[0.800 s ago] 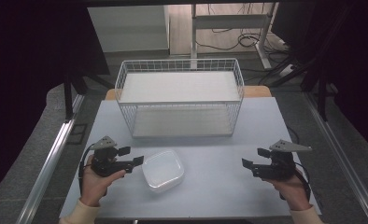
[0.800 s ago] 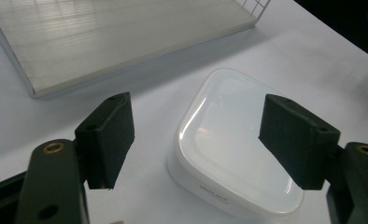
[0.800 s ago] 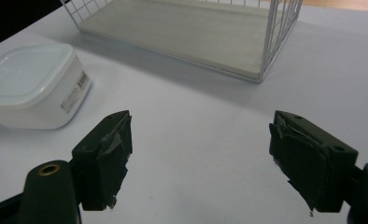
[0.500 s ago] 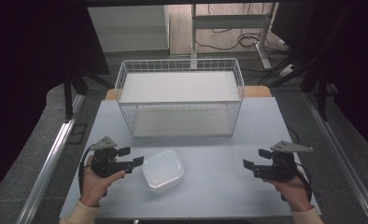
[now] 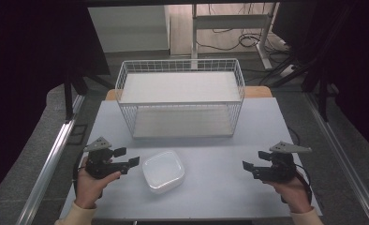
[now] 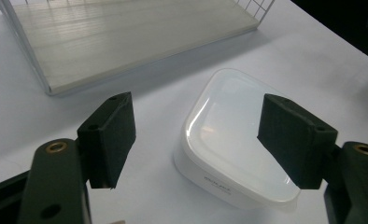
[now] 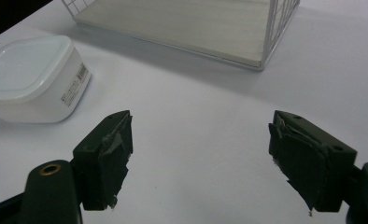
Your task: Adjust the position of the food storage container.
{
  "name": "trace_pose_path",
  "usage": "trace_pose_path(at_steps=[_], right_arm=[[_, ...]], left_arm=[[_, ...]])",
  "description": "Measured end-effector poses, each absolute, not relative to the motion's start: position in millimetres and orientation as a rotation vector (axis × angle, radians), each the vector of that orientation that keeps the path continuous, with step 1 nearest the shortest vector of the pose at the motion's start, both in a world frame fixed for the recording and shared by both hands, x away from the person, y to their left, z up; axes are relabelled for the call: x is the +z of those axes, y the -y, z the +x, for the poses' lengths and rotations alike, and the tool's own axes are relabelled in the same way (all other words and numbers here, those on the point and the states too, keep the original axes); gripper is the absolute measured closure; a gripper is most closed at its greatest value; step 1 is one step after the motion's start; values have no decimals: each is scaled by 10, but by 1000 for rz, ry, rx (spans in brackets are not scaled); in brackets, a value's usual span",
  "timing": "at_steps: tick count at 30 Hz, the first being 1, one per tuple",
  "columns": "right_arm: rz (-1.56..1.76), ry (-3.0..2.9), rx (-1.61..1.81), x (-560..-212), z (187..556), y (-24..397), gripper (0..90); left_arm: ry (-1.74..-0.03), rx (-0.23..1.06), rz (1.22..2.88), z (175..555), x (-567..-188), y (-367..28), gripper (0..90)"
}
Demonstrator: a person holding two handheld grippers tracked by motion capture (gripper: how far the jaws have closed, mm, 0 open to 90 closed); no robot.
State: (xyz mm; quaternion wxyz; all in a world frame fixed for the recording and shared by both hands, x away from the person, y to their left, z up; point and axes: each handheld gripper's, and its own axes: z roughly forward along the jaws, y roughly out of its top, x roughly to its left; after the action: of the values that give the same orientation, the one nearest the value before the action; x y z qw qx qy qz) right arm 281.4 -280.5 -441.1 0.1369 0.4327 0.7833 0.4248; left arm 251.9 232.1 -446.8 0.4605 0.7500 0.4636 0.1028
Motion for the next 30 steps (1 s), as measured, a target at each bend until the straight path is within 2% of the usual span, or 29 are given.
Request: trace_pose_path(at_steps=[19,30], right_arm=[[1257,-2273,1234,-4395,2802,2787,224],[1271,-2284,1217,-4420,2812,2816,232]], left_arm=[[-1145,256,1909,2755,-4248,-2357,322],[-1175,241,1973,2920,-4344,-2342,384]])
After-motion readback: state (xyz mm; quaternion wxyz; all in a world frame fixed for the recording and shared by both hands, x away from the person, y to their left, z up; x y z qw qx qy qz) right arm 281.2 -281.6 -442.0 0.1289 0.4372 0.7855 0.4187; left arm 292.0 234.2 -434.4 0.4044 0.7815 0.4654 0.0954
